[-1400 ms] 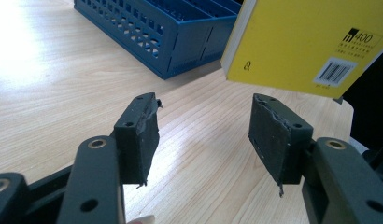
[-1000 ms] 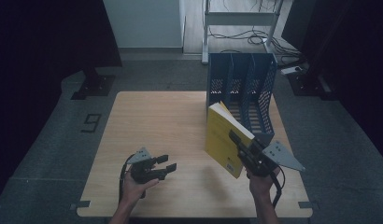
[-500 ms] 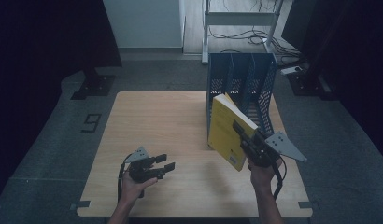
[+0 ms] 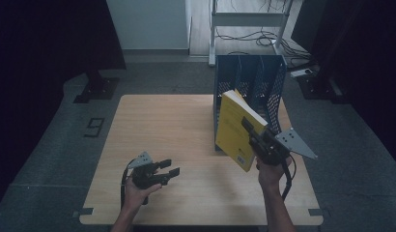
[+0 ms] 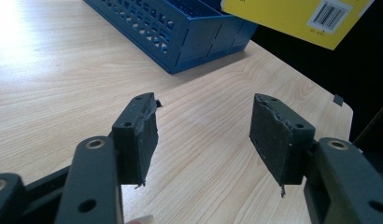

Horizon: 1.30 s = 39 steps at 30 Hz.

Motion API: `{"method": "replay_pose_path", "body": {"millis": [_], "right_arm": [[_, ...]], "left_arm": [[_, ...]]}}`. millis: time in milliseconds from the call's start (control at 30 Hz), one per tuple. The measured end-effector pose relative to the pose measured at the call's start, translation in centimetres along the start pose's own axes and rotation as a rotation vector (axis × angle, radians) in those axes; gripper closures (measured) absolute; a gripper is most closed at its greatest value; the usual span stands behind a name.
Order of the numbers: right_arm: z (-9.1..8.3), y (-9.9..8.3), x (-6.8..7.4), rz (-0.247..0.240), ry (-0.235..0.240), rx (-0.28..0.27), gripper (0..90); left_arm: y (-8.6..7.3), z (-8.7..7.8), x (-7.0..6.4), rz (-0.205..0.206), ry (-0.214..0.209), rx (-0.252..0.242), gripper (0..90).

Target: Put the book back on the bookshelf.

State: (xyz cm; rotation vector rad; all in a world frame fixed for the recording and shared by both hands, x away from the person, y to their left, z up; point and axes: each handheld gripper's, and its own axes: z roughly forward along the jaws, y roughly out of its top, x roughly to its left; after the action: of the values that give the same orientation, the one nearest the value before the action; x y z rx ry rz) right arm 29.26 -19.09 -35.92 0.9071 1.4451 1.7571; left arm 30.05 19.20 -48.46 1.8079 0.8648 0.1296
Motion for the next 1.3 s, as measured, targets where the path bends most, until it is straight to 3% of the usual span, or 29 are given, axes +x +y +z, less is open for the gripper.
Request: {"method": "replay_pose_path", "body": {"millis": [833,1300], "right_arm": [[2.6,0.6,-1.2,0.012,-0.079,0.021,74.6],[4.2,1.2,-1.3,-0.009,-0.114,0.028,74.6]], "left_arm": [[-0.1,0.0,0.2,-0.006,-0.002,0.003,41.1],[-0.1,0.0,0.4,-0.012,-0.003,0.005,40.8]]}}
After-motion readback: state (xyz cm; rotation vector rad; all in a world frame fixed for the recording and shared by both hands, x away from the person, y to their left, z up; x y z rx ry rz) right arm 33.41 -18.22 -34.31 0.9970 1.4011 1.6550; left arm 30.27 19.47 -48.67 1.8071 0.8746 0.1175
